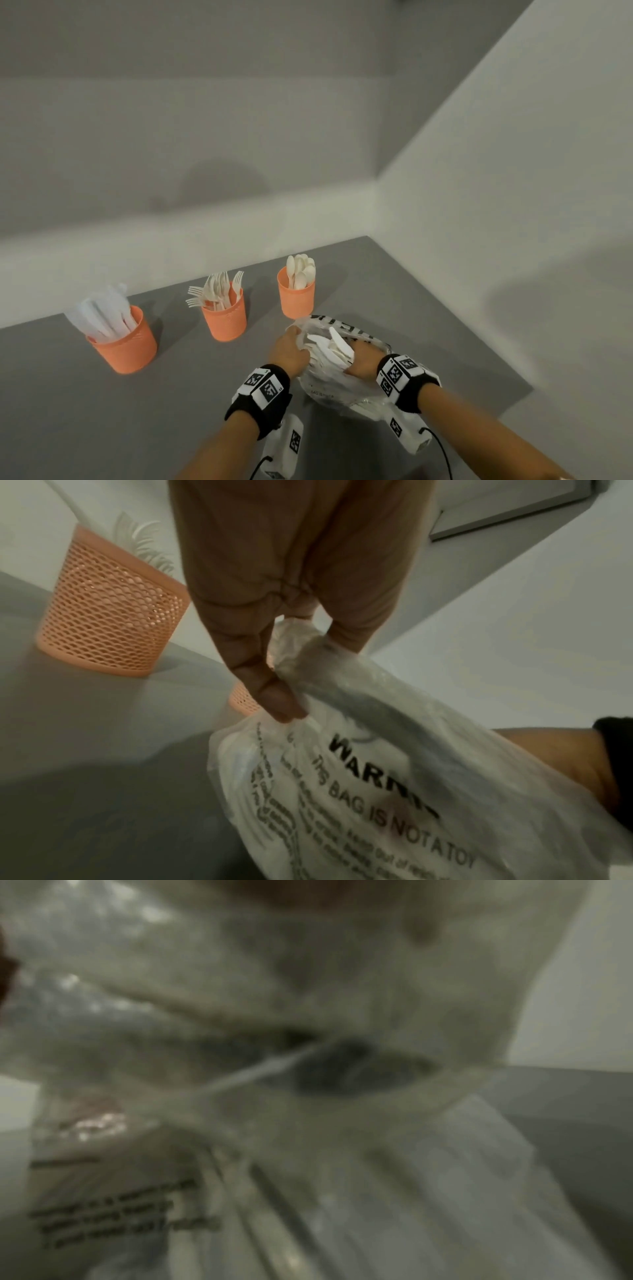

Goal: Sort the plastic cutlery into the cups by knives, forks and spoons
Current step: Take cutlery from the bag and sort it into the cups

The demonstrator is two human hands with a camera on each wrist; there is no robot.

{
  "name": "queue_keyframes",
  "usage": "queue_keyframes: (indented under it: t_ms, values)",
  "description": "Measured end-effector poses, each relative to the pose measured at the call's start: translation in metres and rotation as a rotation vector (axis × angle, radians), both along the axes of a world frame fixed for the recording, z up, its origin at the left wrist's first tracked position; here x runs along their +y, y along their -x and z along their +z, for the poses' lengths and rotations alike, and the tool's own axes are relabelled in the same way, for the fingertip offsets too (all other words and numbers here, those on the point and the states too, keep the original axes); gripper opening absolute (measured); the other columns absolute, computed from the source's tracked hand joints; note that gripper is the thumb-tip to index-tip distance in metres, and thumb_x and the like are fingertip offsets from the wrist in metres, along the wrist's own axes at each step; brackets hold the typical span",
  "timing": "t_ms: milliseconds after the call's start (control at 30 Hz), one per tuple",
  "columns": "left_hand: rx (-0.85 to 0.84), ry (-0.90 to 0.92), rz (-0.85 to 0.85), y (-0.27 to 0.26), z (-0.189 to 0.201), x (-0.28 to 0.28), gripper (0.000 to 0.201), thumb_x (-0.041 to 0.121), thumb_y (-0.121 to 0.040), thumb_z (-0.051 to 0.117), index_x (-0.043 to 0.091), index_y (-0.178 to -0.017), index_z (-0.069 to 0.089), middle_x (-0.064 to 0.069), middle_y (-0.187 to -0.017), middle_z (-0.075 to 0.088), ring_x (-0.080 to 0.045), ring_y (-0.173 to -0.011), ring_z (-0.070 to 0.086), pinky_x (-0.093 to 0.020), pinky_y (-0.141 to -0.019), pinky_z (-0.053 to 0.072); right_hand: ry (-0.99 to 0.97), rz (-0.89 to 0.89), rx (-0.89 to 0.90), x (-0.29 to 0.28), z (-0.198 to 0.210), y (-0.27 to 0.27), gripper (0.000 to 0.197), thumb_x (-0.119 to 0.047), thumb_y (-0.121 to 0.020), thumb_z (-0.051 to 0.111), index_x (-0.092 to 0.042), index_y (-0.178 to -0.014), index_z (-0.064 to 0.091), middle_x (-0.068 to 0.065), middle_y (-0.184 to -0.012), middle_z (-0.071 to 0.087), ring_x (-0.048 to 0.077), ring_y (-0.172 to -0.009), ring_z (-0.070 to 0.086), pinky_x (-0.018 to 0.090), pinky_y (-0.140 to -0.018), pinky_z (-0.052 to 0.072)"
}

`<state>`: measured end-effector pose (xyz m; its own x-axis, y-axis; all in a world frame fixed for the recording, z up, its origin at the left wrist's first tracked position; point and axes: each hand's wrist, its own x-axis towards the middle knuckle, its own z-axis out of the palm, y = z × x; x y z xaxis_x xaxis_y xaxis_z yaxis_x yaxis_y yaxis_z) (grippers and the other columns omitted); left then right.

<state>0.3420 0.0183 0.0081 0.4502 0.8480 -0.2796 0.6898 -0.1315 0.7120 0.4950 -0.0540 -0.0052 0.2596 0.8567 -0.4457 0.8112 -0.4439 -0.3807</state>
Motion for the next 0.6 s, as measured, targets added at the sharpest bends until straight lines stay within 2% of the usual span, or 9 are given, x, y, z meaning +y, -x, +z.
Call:
queue_keyframes:
  t_ms: [133,267,400,500,533,600]
  values:
    - [0.046,-0.015,-0.112,-0.003,0.001,-0.005,0.057,0.005,-0.088,0.048,0.010,-0.142,0.030,-0.013,-0.143,0.041,-0.027,-0.131,0.042,-0.029,-0.106,0.033,0.032,-0.025,-0.017,0.002,-0.003,0.001,0.053,-0.035,-0.078,0.069,-0.015,-0.124,0.052,0.005,-0.125,0.059,0.024,-0.113,0.055,0.033,-0.097,0.045]
    - [0.032,-0.002,-0.026,0.002,0.000,-0.001,0.051,0.008,-0.090,0.049,0.006,-0.139,0.035,-0.014,-0.142,0.043,-0.028,-0.131,0.042,-0.029,-0.105,0.033,-0.006,-0.018,0.059,0.002,-0.002,0.002,0.046,-0.033,-0.084,0.063,-0.015,-0.124,0.052,0.008,-0.125,0.058,0.025,-0.115,0.054,0.031,-0.097,0.042]
    - [0.005,0.056,0.024,0.003,-0.002,0.001,0.052,0.008,-0.088,0.049,0.006,-0.138,0.036,-0.019,-0.136,0.048,-0.035,-0.118,0.053,-0.040,-0.098,0.047,-0.042,0.007,0.100,-0.002,0.004,0.000,0.044,-0.042,-0.085,0.058,-0.020,-0.123,0.053,0.006,-0.125,0.059,0.025,-0.116,0.054,0.033,-0.101,0.041]
    - [0.008,0.071,0.007,0.000,-0.002,0.000,0.052,0.010,-0.088,0.049,0.006,-0.138,0.036,-0.019,-0.133,0.050,-0.037,-0.113,0.056,-0.043,-0.096,0.048,-0.085,0.003,0.132,-0.007,0.008,-0.007,0.045,-0.031,-0.081,0.066,-0.020,-0.123,0.053,0.003,-0.122,0.061,0.023,-0.114,0.055,0.028,-0.100,0.040]
    - [0.004,0.080,0.005,-0.001,-0.002,-0.001,0.053,0.010,-0.088,0.049,0.006,-0.139,0.035,-0.019,-0.134,0.049,-0.037,-0.114,0.056,-0.044,-0.097,0.047,-0.098,-0.008,0.132,-0.008,0.009,-0.010,0.048,-0.029,-0.080,0.068,-0.020,-0.124,0.052,0.003,-0.121,0.061,0.022,-0.113,0.055,0.025,-0.097,0.040]
    - [-0.004,0.096,0.008,-0.003,-0.003,-0.002,0.055,0.011,-0.088,0.049,0.006,-0.141,0.032,-0.018,-0.140,0.044,-0.037,-0.117,0.053,-0.045,-0.099,0.046,-0.112,-0.045,0.129,-0.008,0.010,-0.013,0.053,-0.027,-0.075,0.073,-0.022,-0.123,0.053,0.002,-0.119,0.062,0.022,-0.110,0.056,0.026,-0.093,0.042]
